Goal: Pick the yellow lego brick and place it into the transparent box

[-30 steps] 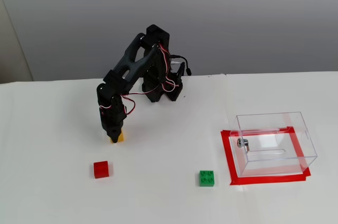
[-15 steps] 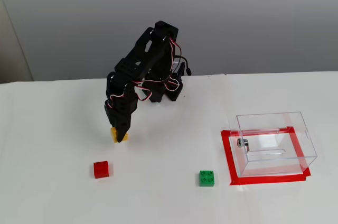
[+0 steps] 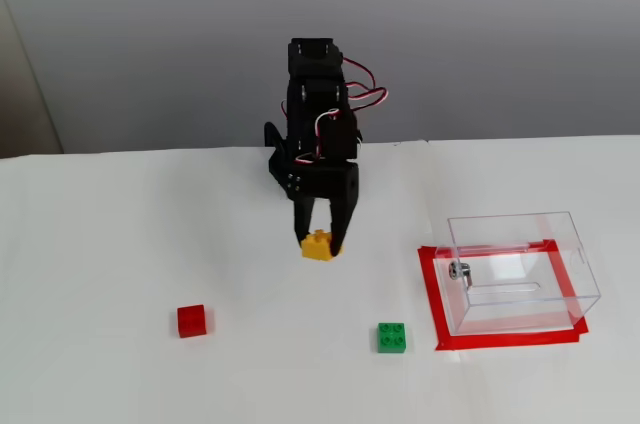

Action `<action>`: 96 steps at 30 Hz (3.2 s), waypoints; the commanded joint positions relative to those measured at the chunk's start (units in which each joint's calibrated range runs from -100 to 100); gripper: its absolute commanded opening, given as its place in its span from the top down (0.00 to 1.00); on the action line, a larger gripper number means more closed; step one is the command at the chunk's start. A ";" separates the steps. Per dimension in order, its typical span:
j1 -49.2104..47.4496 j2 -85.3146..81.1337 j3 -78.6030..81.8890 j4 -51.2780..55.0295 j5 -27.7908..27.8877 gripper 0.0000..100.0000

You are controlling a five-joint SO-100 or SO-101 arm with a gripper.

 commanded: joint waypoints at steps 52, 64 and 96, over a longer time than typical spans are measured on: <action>-56.95 34.40 -28.61 -9.47 5.13 0.90; -56.95 34.66 -28.61 -9.47 5.24 0.79; -55.10 33.98 -28.88 -9.38 5.34 0.76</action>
